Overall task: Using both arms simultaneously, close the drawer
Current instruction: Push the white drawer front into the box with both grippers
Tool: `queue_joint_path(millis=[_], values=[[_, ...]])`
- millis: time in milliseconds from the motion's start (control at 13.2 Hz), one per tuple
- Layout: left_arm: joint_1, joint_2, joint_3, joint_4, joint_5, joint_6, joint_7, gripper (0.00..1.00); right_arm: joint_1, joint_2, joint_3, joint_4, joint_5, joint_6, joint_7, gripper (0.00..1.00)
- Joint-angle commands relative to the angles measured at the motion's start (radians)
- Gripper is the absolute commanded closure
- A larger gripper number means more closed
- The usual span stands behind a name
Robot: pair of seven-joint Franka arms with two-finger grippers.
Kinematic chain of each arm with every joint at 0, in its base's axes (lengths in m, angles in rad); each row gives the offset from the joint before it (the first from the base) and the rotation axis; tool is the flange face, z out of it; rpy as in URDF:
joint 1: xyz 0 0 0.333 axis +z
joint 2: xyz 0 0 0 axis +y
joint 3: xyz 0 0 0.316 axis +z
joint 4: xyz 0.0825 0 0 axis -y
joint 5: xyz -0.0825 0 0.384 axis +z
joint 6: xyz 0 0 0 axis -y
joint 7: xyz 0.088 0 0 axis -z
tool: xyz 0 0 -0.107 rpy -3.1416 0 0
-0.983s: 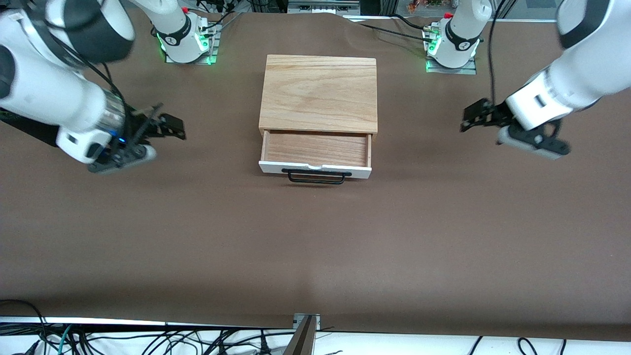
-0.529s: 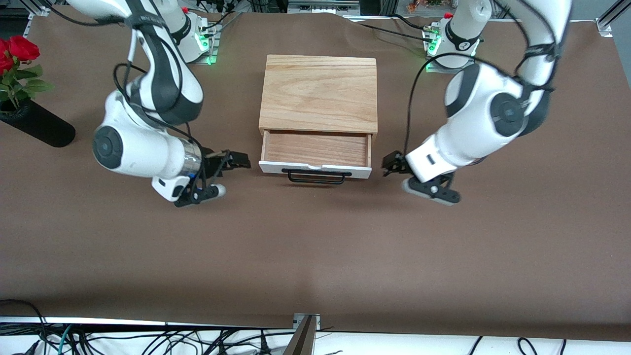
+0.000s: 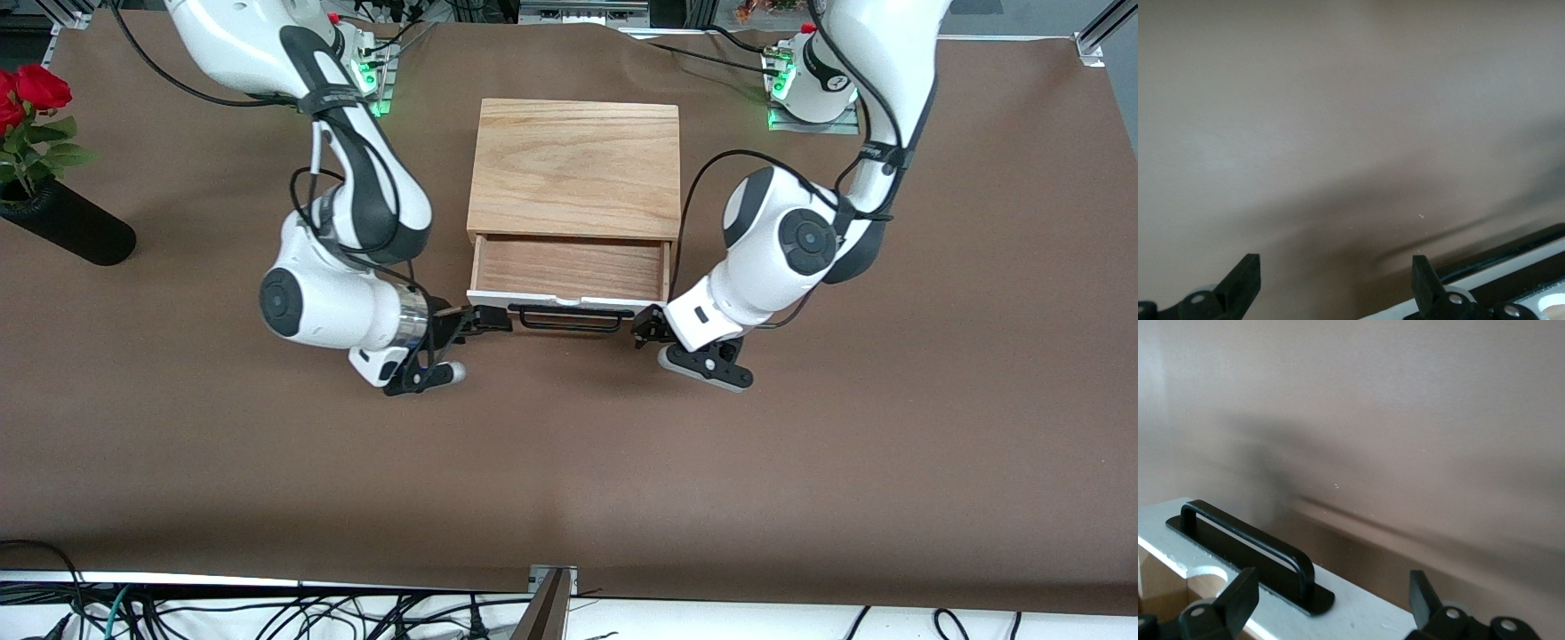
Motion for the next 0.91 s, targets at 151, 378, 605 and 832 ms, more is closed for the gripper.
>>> queue_joint_path(millis=[151,378,605,832], values=[[-0.024,0.016,-0.009,0.024,-0.031,-0.021,0.004,0.00,0.032,0.018,-0.008,-0.005,0.018,0.015,0.011,0.00],[-0.024,0.012,-0.026,0.022,-0.031,-0.102,-0.010,0.00,0.033,0.011,-0.008,-0.054,0.018,0.009,0.003,0.00],[-0.020,0.009,-0.027,0.027,-0.057,-0.191,-0.010,0.00,0.035,0.006,-0.008,-0.079,0.020,-0.040,0.015,0.00],[-0.021,0.007,-0.027,0.022,-0.133,-0.216,-0.011,0.00,0.035,-0.020,-0.008,-0.099,0.021,-0.117,0.037,0.00]])
